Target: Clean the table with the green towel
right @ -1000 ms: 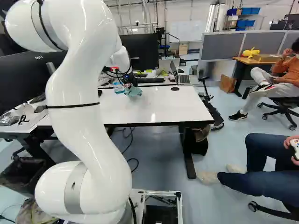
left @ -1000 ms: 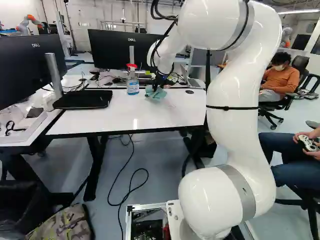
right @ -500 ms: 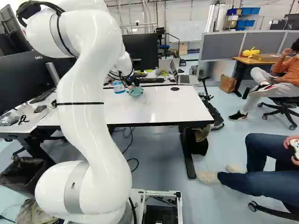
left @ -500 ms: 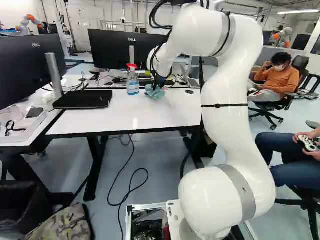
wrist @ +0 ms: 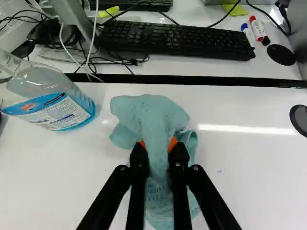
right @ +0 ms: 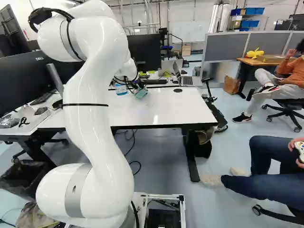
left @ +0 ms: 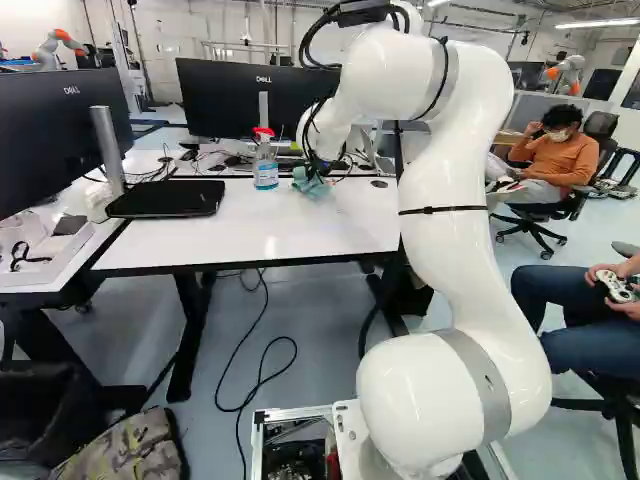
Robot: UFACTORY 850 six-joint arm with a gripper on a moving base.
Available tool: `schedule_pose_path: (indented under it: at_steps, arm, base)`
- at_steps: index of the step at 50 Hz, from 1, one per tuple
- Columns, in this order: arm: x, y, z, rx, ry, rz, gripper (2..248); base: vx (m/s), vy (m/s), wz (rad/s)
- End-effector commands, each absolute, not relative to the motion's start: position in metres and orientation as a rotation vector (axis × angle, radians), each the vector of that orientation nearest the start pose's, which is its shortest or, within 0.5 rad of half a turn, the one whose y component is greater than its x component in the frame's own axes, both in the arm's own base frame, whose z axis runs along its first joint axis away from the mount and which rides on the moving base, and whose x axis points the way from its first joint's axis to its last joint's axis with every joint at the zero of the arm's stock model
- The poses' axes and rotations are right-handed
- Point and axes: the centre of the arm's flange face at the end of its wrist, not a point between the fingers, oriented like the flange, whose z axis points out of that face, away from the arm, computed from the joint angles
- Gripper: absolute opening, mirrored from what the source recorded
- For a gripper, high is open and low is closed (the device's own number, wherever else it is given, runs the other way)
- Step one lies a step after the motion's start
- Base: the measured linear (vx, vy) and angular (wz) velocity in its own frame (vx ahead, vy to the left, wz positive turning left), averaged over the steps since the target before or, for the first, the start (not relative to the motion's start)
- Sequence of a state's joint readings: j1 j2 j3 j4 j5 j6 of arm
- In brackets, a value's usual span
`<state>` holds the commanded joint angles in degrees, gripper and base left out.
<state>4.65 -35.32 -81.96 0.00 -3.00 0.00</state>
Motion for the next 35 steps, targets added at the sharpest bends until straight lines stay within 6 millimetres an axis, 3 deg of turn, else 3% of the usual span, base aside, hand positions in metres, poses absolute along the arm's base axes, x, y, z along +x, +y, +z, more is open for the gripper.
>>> schedule_pose_path:
  at_steps: [35]
  arm:
    - [0.708, 0.063, 0.395, -2.864, -0.127, -1.199, 56]
  base:
    - [0.000, 0.000, 0.000]
